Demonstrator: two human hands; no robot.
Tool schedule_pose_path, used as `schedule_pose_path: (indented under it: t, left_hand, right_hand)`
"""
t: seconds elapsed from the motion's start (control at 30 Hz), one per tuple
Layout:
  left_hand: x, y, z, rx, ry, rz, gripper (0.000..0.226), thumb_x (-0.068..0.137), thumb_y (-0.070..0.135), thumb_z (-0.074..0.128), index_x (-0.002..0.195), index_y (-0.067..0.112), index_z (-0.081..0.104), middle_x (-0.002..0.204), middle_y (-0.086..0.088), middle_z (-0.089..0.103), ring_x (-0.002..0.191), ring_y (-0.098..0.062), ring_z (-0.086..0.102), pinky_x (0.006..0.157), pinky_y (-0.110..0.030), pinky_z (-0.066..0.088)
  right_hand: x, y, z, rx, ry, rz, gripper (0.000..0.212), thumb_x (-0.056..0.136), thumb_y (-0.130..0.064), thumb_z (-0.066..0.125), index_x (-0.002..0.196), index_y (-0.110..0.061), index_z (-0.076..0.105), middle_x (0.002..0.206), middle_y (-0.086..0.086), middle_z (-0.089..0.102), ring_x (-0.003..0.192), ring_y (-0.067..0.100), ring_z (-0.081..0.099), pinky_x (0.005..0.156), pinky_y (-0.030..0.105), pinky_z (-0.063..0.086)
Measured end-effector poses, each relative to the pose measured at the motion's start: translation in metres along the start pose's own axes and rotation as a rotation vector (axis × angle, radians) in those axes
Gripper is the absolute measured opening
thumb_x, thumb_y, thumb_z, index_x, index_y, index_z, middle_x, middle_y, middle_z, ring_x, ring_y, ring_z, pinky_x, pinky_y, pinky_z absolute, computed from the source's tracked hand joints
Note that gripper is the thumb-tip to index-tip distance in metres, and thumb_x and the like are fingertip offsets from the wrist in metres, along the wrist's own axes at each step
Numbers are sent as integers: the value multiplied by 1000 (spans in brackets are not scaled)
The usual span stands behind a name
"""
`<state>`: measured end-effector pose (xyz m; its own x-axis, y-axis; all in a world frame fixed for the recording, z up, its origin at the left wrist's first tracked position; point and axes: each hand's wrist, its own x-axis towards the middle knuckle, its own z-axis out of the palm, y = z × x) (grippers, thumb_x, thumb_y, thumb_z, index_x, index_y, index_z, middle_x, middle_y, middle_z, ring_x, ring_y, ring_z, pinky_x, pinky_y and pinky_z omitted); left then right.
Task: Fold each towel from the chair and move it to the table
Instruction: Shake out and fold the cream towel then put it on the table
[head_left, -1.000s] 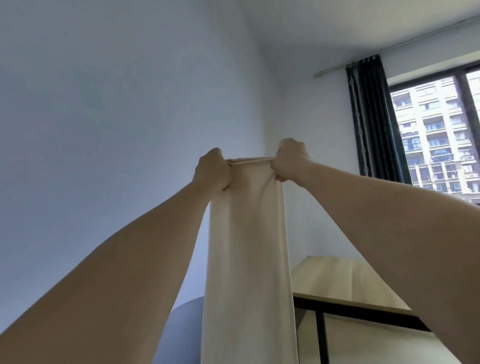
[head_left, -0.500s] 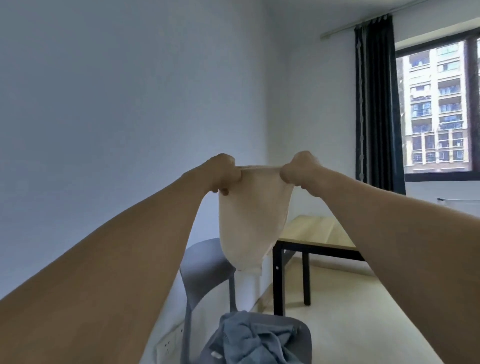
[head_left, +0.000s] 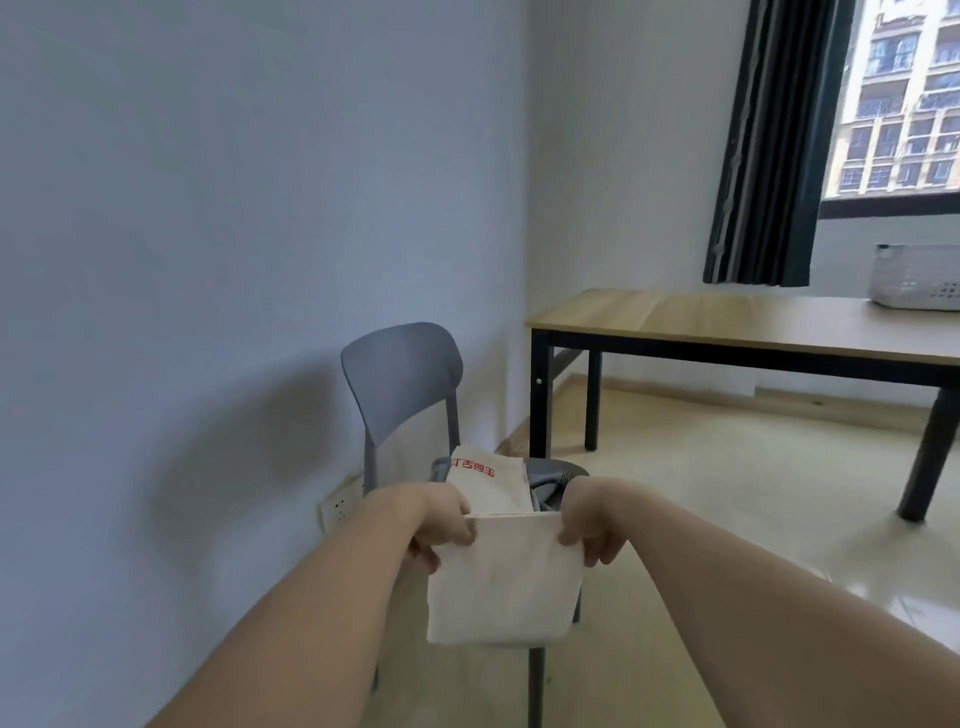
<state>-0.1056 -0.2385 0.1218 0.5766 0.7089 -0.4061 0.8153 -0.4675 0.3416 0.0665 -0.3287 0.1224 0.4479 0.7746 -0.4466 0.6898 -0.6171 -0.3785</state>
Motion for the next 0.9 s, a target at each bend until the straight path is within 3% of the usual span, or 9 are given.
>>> schedule_pose_path:
  t: [0.13, 0.2, 0.3, 0.4, 0.47, 0.6, 0.67, 0.77, 0.9]
  left_hand:
    - [46, -5, -5, 33, 113, 95, 13, 94, 21, 45, 86, 19, 55, 94, -2, 57, 80, -18, 57, 59, -23, 41]
    - [77, -7, -16, 12, 186, 126, 17, 93, 18, 43, 81, 19, 55, 91, -3, 57, 83, -19, 55, 59, -24, 37]
    - [138, -14, -41, -10, 322, 132, 20, 94, 20, 40, 92, 14, 59, 93, -6, 61, 85, -23, 56, 61, -26, 37]
    - [215, -22, -65, 27, 480, 99, 19, 91, 24, 39, 81, 14, 51, 92, -9, 61, 82, -27, 55, 63, -30, 38]
    - [270, -27, -73, 77, 567, 69, 20, 89, 23, 39, 87, 11, 55, 107, -13, 58, 89, -28, 53, 70, -30, 38]
    - [367, -45, -60, 53, 729, -15, 31, 88, 20, 40, 112, 7, 57, 122, -10, 49, 109, -30, 51, 78, -36, 40]
    - [406, -57, -43, -24, 661, -24, 28, 87, 16, 40, 110, 9, 54, 119, -9, 52, 106, -29, 53, 79, -36, 42]
    - [444, -76, -27, -186, 433, 12, 22, 85, 12, 37, 103, 12, 51, 110, -7, 56, 97, -24, 53, 73, -32, 41]
    - [459, -92, -27, -263, 410, 90, 21, 83, 12, 39, 100, 15, 52, 100, -2, 57, 93, -19, 54, 69, -29, 42]
  right_hand:
    - [49, 0, -6, 40, 25, 3, 17, 93, -13, 51, 107, -4, 53, 93, 16, 69, 81, 28, 71, 68, 38, 59]
    - [79, -7, -18, 64, 68, -38, 14, 91, -11, 50, 101, -4, 56, 90, 14, 68, 75, 27, 69, 64, 34, 59]
    - [137, -20, -38, 86, 134, -96, 18, 90, -7, 49, 104, -1, 58, 84, 13, 62, 68, 27, 61, 61, 32, 54]
    - [211, -32, -60, 41, 192, -123, 12, 89, -7, 49, 96, -2, 58, 81, 12, 59, 67, 25, 58, 57, 30, 51]
    - [262, -40, -69, 0, 216, -154, 8, 88, -7, 48, 84, -6, 55, 72, 7, 54, 62, 21, 54, 50, 24, 45]
    - [365, -47, -59, 6, 257, -166, 6, 89, -8, 50, 88, -6, 56, 72, 4, 51, 60, 15, 48, 47, 21, 38]
    - [409, -41, -42, 13, 250, -156, 9, 89, -9, 54, 96, -6, 58, 81, 4, 55, 68, 16, 54, 50, 20, 40]
    - [450, -33, -20, -15, 193, -158, 33, 88, -14, 60, 119, -4, 58, 114, 9, 60, 102, 22, 59, 79, 25, 50]
    - [461, -28, -19, 107, 187, -238, 35, 83, -10, 65, 118, -7, 59, 114, 9, 60, 97, 22, 57, 68, 22, 44]
